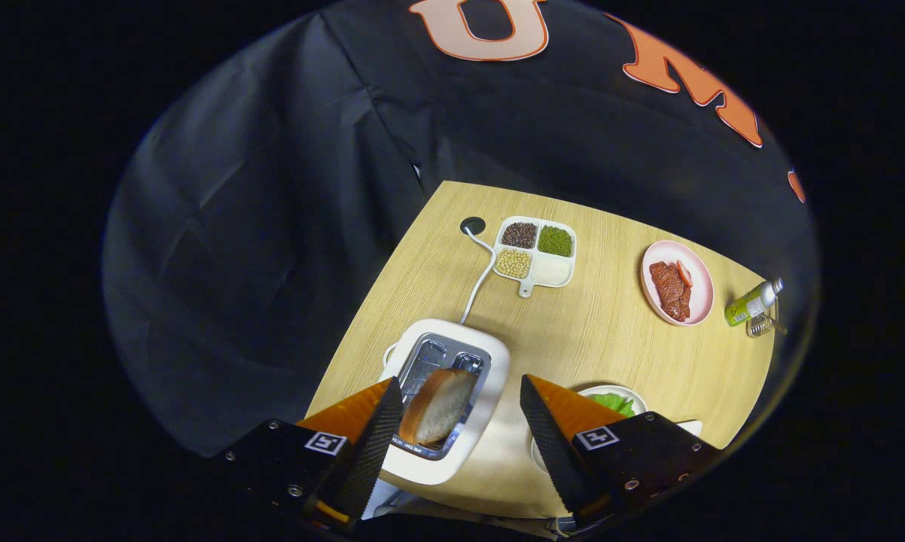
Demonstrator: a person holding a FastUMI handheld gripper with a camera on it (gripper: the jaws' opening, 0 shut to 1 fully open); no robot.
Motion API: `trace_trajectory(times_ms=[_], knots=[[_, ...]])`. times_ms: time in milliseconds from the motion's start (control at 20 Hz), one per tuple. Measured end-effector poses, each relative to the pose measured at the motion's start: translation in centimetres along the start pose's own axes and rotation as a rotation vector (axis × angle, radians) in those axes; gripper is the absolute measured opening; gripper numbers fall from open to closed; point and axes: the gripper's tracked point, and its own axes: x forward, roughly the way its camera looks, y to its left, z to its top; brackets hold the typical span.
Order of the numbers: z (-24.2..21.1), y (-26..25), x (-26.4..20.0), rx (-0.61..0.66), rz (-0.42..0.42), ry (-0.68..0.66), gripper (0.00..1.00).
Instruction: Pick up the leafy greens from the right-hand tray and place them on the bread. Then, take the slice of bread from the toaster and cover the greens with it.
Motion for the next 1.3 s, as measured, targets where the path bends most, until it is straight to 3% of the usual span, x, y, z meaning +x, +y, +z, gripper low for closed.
trace_trajectory(times_ms=[300,500,600,750,850,1150,1300], knots=[[-2.0,0.6,2.3,-0.048,-0.069,0.1,0.88],[-3.7,0.7,3.6,-0.068,-0.099,0.166,0.77],[-4.3,0.3,4.3,-0.076,-0.113,0.187,0.65],[-5.7,0.6,4.7,-0.059,-0.107,0.219,0.36],[-6.3,0.9,4.9,-0.024,-0.092,0.24,0.24],[-5.7,0.4,4.2,0.058,-0.015,0.192,0.11],[-4.8,-0.3,2.3,0.098,0.038,0.148,0.11]])
